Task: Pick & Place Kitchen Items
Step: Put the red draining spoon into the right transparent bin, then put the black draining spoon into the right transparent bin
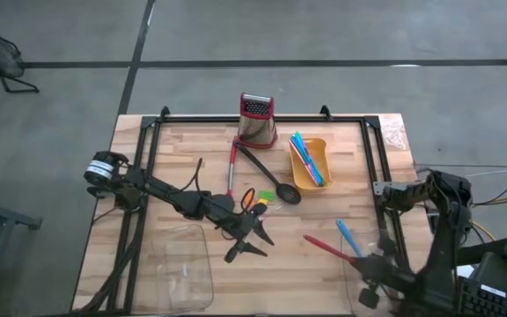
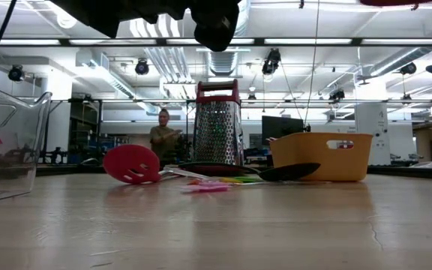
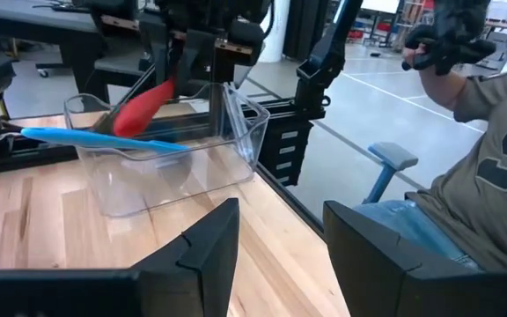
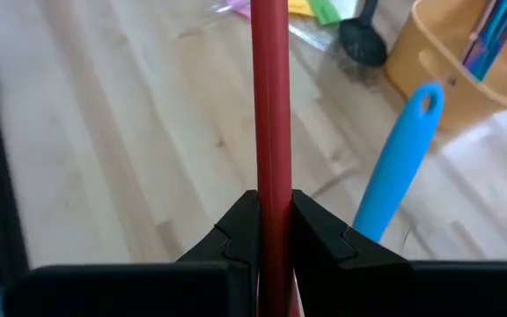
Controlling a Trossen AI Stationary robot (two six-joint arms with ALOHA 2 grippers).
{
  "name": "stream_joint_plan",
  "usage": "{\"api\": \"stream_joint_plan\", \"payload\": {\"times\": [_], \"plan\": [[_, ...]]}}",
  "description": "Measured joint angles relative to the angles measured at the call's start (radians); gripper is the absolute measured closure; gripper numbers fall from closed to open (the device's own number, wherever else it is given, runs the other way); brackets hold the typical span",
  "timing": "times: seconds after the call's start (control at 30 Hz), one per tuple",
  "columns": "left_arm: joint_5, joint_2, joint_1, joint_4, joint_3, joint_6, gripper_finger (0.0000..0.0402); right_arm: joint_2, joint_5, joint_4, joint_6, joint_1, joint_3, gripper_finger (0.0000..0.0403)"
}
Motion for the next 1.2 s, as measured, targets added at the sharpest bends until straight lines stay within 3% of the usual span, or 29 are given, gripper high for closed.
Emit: {"api": "stream_joint_plan", "payload": {"times": [0.17, 0.27, 0.43, 0.53, 0.83, 0.97, 1.2], "plan": [[0.0, 0.0, 0.0, -0.014, 0.0, 0.0, 0.023, 0.07, -0.007, -0.021, 0.197, 0.09, -0.038, 0.0364], [0.0, 0.0, 0.0, -0.02, 0.0, 0.0, 0.0229, 0.13, -0.088, -0.018, 0.276, 0.106, -0.046, 0.0364], [-0.003, 0.0, 0.0, -0.02, 0.0, 0.0, 0.023, 0.219, -0.197, -0.016, 0.28, 0.106, -0.037, 0.0364], [-0.004, 0.0, 0.0, -0.02, 0.0, 0.0, 0.023, 0.244, -0.209, -0.019, 0.283, 0.106, -0.031, 0.0358], [-0.005, 0.0, 0.0, -0.023, 0.0, 0.0, 0.023, 0.212, -0.326, -0.006, 0.374, 0.079, -0.034, 0.0271], [-0.006, 0.0, 0.0, -0.024, 0.0, -0.002, 0.023, 0.15, -0.291, -0.024, 0.364, 0.053, -0.034, 0.0229], [-0.007, 0.0, 0.0, -0.033, 0.0, -0.006, 0.023, 0.067, -0.051, -0.049, 0.294, -0.011, -0.032, 0.0196]]}}
